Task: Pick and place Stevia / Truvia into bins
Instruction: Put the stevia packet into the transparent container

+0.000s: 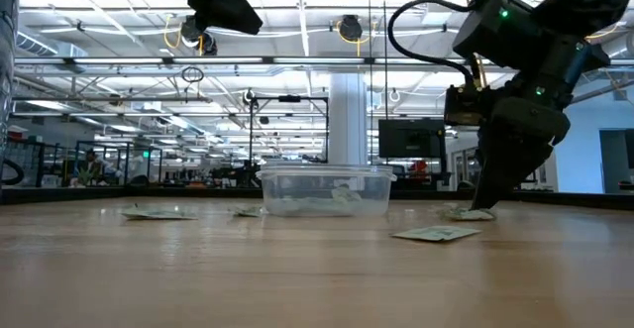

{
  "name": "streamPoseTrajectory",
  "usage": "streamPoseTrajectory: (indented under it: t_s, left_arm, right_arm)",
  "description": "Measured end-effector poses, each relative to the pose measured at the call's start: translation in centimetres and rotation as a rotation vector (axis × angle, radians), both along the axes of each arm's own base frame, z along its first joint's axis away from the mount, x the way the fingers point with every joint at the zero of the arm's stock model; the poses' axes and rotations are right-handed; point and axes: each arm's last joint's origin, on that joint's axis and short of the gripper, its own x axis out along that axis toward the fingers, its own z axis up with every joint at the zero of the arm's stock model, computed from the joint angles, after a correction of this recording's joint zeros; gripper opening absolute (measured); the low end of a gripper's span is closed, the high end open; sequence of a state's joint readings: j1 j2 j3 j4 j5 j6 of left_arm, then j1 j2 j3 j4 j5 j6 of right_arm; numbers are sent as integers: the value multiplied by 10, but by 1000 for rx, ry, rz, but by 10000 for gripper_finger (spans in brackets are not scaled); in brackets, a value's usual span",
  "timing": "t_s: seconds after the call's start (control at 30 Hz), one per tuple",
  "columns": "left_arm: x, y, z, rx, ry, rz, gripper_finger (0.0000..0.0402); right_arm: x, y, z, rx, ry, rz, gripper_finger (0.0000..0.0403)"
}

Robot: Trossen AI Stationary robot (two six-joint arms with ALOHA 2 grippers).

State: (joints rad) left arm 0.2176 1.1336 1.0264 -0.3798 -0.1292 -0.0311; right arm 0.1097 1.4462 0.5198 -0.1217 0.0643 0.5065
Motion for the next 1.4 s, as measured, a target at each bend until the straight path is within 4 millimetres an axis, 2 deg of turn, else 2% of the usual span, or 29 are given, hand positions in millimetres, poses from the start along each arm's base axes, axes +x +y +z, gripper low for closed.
streamPoseTrajectory:
  t_s: [0.13,0.33,0.43,0.57,0.67,0.83,0.97,1.03,1.2,1.3,1.4]
  left_arm:
    - [0,0,0,2,0,5,124]
    - [0,2,1,9,-12,19,124]
    - [0,4,3,13,-28,26,124]
    - [0,7,5,23,-56,39,124]
    - [0,10,6,24,-58,49,124]
    - [-1,11,5,28,-51,47,124]
    - [-1,10,4,47,-26,26,124]
    - [-2,10,2,53,-6,20,124]
    - [-5,9,-3,47,56,13,124]
    - [-8,9,-8,48,120,1,124]
    - [-10,8,-11,36,157,-1,124]
  right_arm:
    - [0,0,4,-10,-19,19,10]
    - [6,0,22,-41,-202,46,3]
    - [24,1,48,-137,-410,100,2]
    - [53,-5,66,-270,-456,180,1]
    - [79,-10,73,-292,-437,230,1]
    - [117,-12,63,-231,-276,359,2]
    - [134,-11,61,-226,-149,415,8]
    - [138,-10,59,-220,-96,422,15]
    - [143,-10,71,-226,-116,417,46]
    - [139,-10,78,-210,-103,392,69]
    - [129,-9,94,-191,-100,367,87]
